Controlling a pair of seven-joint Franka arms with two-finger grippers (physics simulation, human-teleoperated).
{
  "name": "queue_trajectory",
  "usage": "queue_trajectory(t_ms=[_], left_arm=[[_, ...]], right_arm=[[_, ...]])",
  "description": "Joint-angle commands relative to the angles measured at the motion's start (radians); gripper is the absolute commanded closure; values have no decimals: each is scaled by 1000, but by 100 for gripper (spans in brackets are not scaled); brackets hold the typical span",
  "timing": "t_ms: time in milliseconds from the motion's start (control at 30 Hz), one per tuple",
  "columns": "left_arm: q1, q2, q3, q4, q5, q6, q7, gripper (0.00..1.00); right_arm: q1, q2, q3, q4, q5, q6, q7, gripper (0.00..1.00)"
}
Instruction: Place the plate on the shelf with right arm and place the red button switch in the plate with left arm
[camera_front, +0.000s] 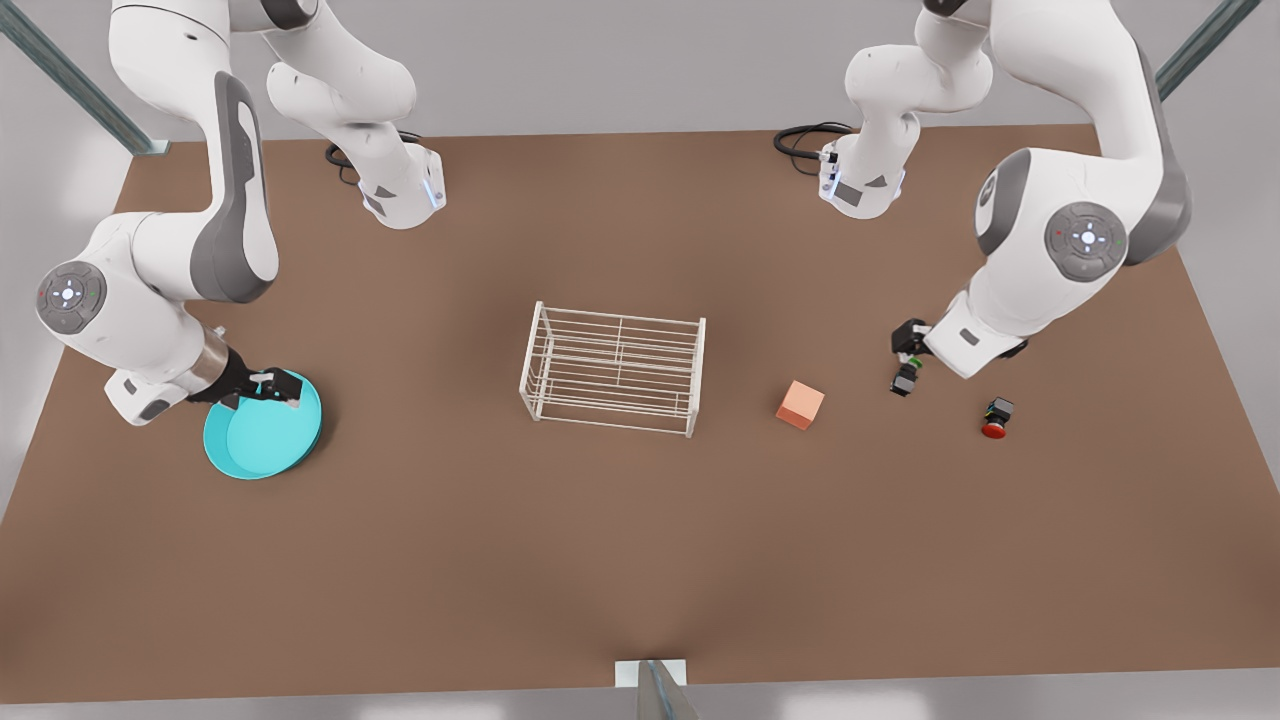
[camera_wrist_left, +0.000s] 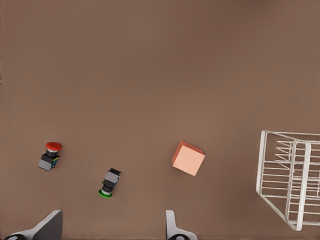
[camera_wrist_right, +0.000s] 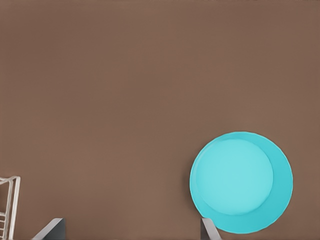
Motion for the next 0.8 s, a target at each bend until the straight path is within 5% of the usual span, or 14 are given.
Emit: queue_trajectory(t_ms=[0,267,533,667,767], left_arm=[[-1,-1,-3,-5,-1,-16,-111,0],[6,0,3,-8,13,-53,-92,0],[16,-7,15,-48,1,-56,-94,0],[16,-6,16,-45,-1,-74,-89,0],[33,-4,16,-45,-11,-71,-72,0]], right_arm=[[-2,-1,0,4,-1,-10,-7,0],[-18,55,-9,41,-127,-42,-166,0],[-396,229,-3,52,84,-15,-571,4],[-702,380,277,114,-5,73,-664,4],[-726,476,308,222,-32,73,-682,4]])
